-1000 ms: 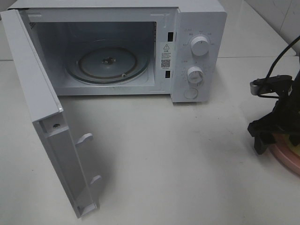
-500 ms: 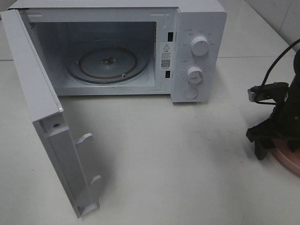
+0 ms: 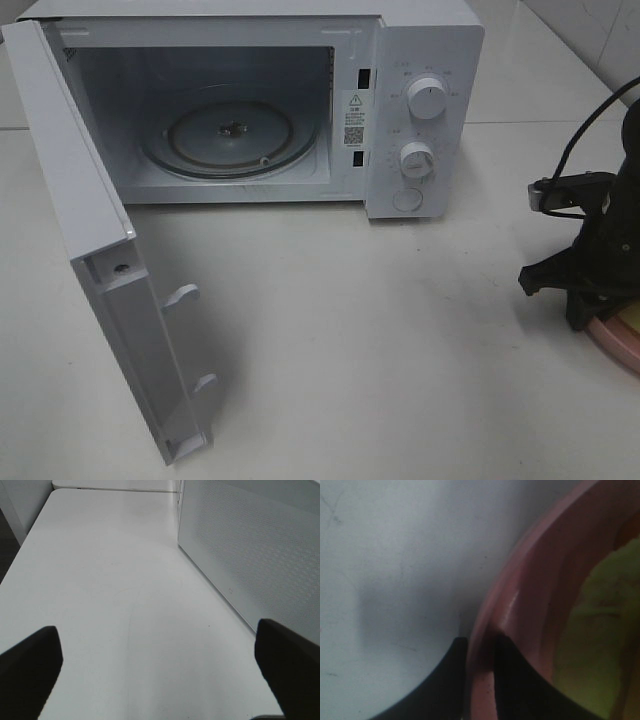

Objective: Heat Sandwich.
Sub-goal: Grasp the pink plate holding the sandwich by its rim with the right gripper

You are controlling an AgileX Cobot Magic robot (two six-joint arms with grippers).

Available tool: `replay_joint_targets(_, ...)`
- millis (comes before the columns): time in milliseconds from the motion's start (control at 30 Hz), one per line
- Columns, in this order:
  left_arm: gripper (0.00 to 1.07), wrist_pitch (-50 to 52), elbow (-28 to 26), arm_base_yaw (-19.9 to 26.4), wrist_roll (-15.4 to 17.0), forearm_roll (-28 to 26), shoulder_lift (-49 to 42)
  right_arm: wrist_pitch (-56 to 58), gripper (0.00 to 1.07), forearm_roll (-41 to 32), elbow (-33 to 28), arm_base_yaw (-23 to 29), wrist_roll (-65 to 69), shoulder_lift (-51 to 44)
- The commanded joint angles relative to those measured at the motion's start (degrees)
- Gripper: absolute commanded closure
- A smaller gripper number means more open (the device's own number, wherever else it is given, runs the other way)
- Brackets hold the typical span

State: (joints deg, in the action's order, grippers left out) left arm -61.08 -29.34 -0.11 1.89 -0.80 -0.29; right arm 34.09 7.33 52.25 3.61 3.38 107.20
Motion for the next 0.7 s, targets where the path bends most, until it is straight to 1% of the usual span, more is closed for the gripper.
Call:
replay_joint_targets(33, 0.04, -0.23, -0.29, 0.06, 0.29, 0.11, -0.92, 1.38, 1.07, -0.23, -0.46, -0.29, 0.80, 0.74)
replay_joint_targets(700, 0.04, -0.23, -0.29, 0.06, 0.29, 0.11, -0.92, 2.06, 1.07, 0.46, -0.46, -0.11, 1.43, -0.57)
